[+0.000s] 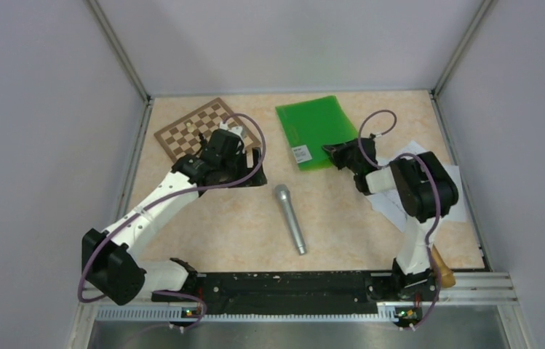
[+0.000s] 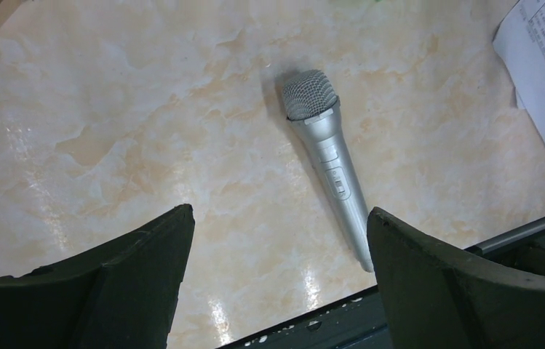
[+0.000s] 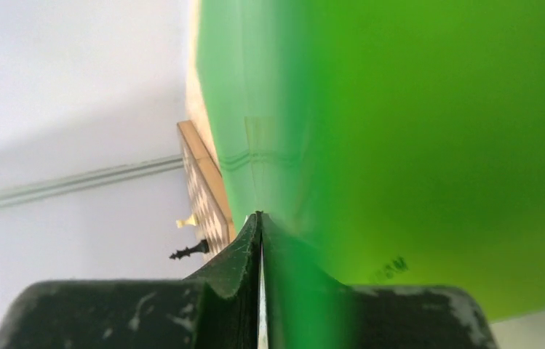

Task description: Put the files into the folder

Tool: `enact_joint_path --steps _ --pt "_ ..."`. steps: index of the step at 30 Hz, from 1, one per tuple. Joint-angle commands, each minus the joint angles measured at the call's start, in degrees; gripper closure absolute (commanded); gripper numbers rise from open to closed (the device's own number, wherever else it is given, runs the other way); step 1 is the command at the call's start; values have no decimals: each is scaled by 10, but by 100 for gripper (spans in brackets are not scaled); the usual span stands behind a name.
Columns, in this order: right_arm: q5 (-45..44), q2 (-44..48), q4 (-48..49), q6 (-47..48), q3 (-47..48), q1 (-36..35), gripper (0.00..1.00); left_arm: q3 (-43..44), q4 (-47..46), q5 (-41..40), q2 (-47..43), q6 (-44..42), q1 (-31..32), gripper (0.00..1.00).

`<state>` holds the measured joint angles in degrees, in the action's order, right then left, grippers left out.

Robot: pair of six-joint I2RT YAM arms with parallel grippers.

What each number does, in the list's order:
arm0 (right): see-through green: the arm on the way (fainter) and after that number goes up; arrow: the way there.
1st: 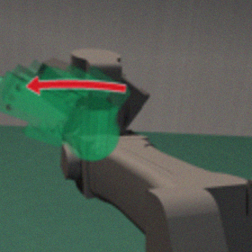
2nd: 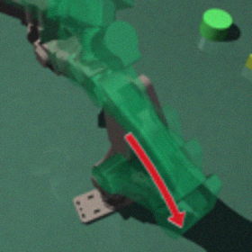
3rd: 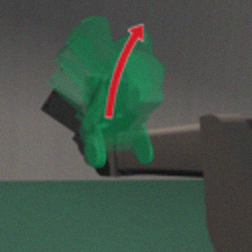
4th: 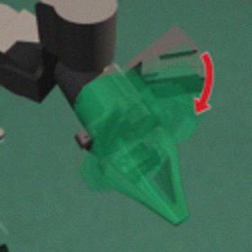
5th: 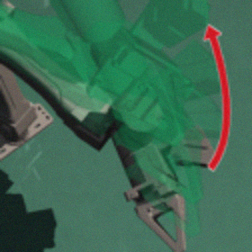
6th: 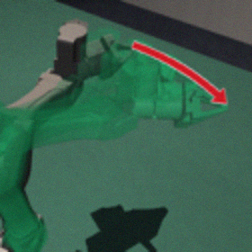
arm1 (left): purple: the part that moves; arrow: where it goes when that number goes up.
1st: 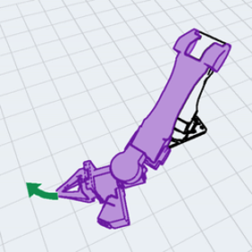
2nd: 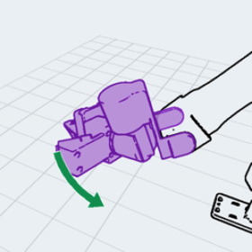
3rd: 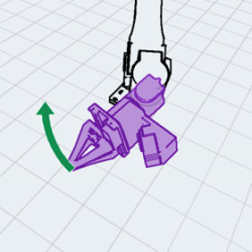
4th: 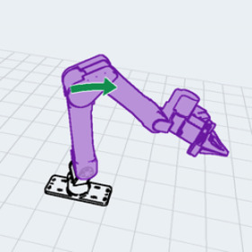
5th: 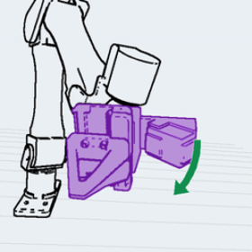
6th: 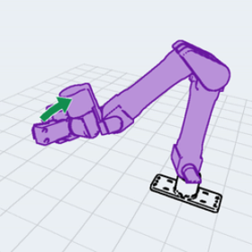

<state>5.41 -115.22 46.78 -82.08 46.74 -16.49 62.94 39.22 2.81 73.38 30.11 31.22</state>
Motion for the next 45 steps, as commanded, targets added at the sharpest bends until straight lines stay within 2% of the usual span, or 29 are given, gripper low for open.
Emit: enact_joint_path --steps 1,9,14,20,24,27,30,34,37,39,45 --pt "1 140 -46 142 -13 9 100 44 -24 8 5 23 -2 7" --pt "-1 242 -229 392 95 9 100 88 -44 8 25 42 -6 7" --pt "-47 297 -328 510 143 9 100 93 -44 4 25 36 -18 7" --pt "-128 392 -403 629 115 9 100 100 -57 27 34 39 -32 7" --pt "-149 457 -376 703 43 -15 100 127 -65 45 61 48 -41 7" --pt "-209 480 -343 763 -9 -69 100 161 -63 61 92 56 -54 7" --pt "-281 476 -319 813 -41 -130 100 206 -63 98 120 70 -76 7" --pt "-281 478 -270 858 -94 -170 100 253 -76 164 145 86 -103 8" --pt "-304 487 -169 912 -149 -218 100 297 -46 134 165 109 -109 1" --pt "-314 479 -160 927 -154 -237 100 319 -36 137 178 119 -109 1" --pt "-357 447 -105 982 -163 -303 100 345 -76 227 194 175 -108 1"
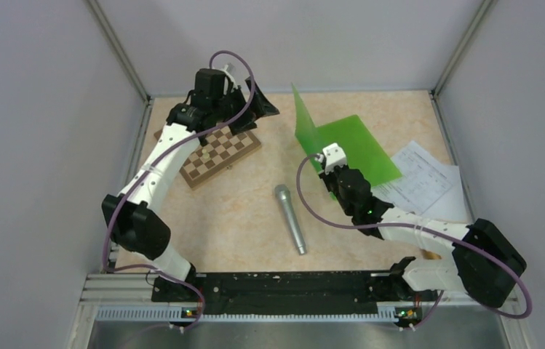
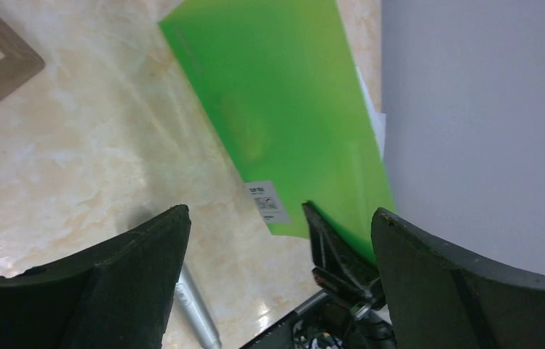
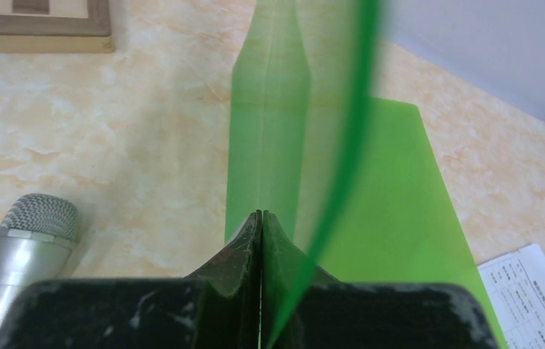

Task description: Put the files into the folder

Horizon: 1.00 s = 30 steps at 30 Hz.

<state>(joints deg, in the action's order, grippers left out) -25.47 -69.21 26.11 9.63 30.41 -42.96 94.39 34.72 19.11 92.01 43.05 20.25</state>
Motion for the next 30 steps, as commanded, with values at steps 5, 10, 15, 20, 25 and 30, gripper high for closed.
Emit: enact_joint_path --steps 5,10,15,20,25,30 --pt "-63 -44 117 76 5 -67 100 53 -12 74 21 50 14 1" --pt "-69 -65 130 79 11 -86 100 51 3 71 43 47 32 1" --pt "-70 -74 131 75 11 -94 100 49 6 70 61 43 42 1" --pt "-70 -77 122 76 15 -101 100 49 7 68 85 41 52 3" --pt "-69 -85 111 81 20 -108 100 48 11 58 107 36 62 9" --pt "-68 -90 104 82 23 -112 100 45 26 39 111 21 64 23"
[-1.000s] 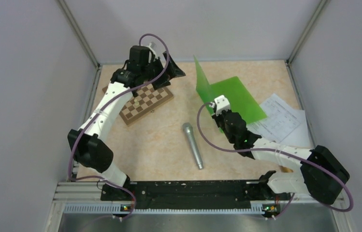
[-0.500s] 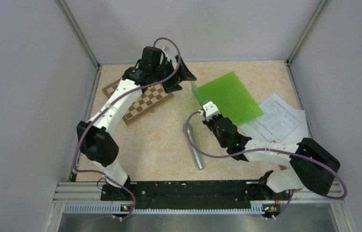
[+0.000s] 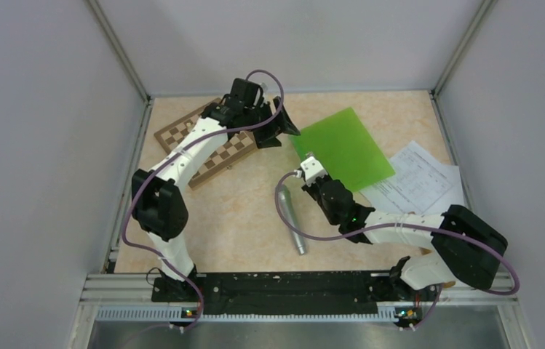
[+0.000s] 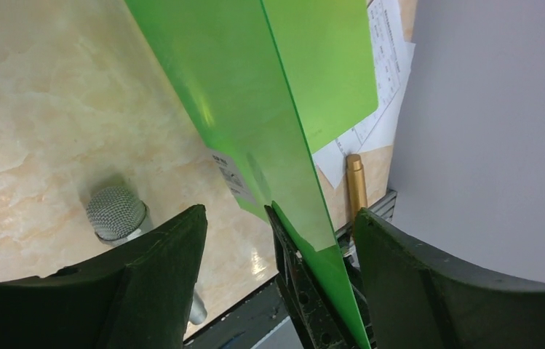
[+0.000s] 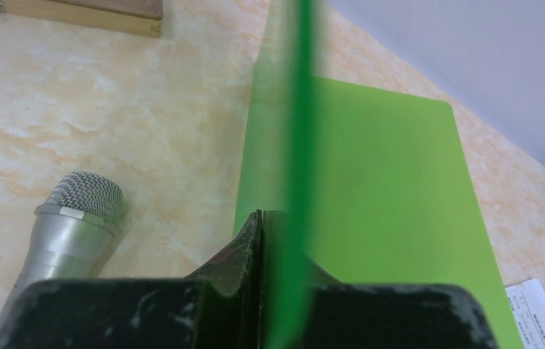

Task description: Put the files into the folder

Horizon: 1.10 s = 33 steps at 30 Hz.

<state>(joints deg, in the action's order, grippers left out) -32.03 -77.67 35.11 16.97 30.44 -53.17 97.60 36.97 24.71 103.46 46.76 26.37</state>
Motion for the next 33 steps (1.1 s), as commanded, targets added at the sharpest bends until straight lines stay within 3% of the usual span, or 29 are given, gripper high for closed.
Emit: enact_joint_path --steps 1,4,5,6,8,9,10,12,17,24,28,31,33 --pt "0 -7 11 9 25 -10 100 12 8 -23 -3 -21 3 26" --pt "2 -9 -8 -1 34 -10 98 -3 10 -36 -6 -31 3 53" --pt "1 -9 -16 -6 39 -11 91 -10 8 -40 -8 -34 3 62" --pt "-1 -8 -25 -14 43 -10 79 -16 7 -43 -8 -36 3 71" --pt "0 -6 -49 -35 55 -10 37 -22 8 -48 -6 -39 2 85" --pt "-3 -4 -69 -47 62 -10 24 -24 8 -48 -4 -40 2 92" --pt "-9 0 -93 -56 72 -10 13 -23 7 -46 -2 -43 2 98" --pt "-26 14 -147 -71 90 -10 3 -22 6 -45 3 -48 2 100" --pt "-31 99 -280 -75 110 -10 1 -17 -9 -50 11 -69 -1 100" --pt "101 236 -505 -107 165 -10 1 29 -13 -24 46 -98 -8 100" --pt "88 269 -557 -129 194 -1 1 49 -7 -6 58 -143 -15 100" --pt "91 287 -569 -132 210 46 1 49 -10 0 59 -182 -22 100" --pt "89 287 -575 -154 227 118 1 53 -7 12 63 -208 -29 100"
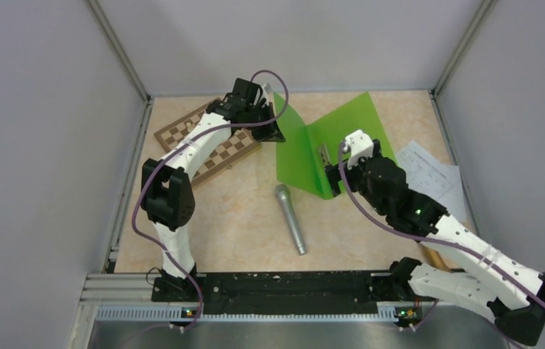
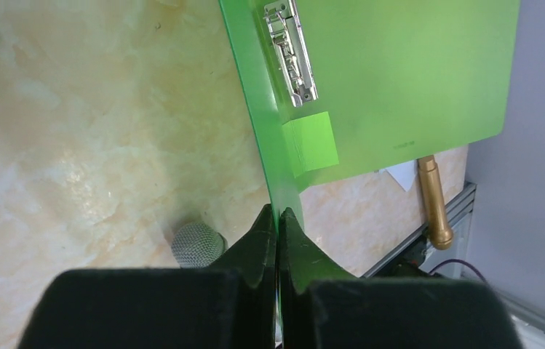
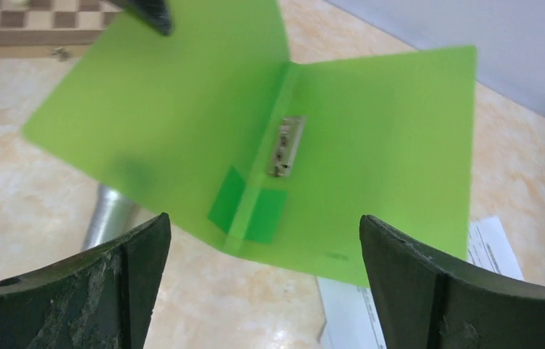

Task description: Put the files into the folder

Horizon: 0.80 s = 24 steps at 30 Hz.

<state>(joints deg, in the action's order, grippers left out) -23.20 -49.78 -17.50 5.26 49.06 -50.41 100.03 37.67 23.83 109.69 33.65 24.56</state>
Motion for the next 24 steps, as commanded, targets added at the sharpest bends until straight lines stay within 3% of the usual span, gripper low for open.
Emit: enact_joint_path --steps 1,5,8,20,24 --pt "25 0 -59 -57 54 145 1 30 -13 26 4 -87 -15 100" --pt "205 -94 -127 -144 116 380 1 41 4 30 16 -120 -23 100" --pt "299 -157 -131 -168 136 472 1 42 8 34 22 -128 -31 100" --pt "305 -287 -46 -203 113 530 1 39 5 28 36 -133 -40 100" --pt "462 -297 29 -225 67 588 1 43 16 30 45 -138 -52 100"
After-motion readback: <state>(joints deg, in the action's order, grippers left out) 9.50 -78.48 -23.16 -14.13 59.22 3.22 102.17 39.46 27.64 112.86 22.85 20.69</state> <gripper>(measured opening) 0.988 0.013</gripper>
